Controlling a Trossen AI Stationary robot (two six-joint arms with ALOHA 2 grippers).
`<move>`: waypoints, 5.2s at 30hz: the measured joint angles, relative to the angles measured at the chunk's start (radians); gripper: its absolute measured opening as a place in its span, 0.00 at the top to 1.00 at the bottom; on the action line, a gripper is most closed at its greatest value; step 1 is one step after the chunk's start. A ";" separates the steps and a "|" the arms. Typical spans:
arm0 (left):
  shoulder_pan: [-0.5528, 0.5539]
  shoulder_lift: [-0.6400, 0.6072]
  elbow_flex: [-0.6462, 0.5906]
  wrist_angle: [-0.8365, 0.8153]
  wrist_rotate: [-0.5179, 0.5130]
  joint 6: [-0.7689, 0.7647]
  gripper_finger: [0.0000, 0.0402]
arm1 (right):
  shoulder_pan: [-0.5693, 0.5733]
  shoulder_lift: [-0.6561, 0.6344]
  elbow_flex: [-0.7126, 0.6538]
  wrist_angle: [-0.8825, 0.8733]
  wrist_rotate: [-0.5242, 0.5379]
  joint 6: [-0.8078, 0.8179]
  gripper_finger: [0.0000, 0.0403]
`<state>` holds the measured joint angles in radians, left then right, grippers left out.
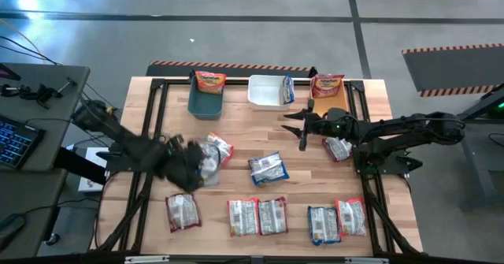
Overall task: Sort Maruchan noodles
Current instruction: Put the bottom left blue noodle pack into the white bin
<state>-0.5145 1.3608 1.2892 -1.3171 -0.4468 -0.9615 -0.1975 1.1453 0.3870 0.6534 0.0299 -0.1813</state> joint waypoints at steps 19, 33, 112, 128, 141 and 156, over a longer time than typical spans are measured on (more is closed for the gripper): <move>0.686 -0.150 -0.001 0.393 0.348 0.600 1.00 | 0.001 0.166 0.199 -0.137 0.156 -0.084 0.56; 1.017 0.008 0.000 0.807 0.720 0.816 1.00 | -0.031 0.165 0.363 -0.379 0.181 -0.090 0.27; 1.189 0.008 0.000 1.315 0.731 1.128 0.63 | -0.052 0.512 0.525 0.365 0.520 -0.442 0.77; 1.211 0.015 -0.220 1.511 0.730 1.256 0.58 | -0.300 0.392 0.953 -0.857 0.294 0.247 0.77; 1.131 0.015 -0.497 1.786 0.721 1.252 0.58 | -0.506 0.414 1.121 -1.363 -0.191 0.631 0.77; 1.115 0.015 -0.524 1.847 0.719 1.260 0.58 | -0.576 0.673 1.222 -1.590 -0.382 0.715 0.77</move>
<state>0.6006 1.3762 0.7650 0.5303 0.2722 0.2984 -0.7733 1.8180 1.6093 -0.9370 -0.3520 0.5334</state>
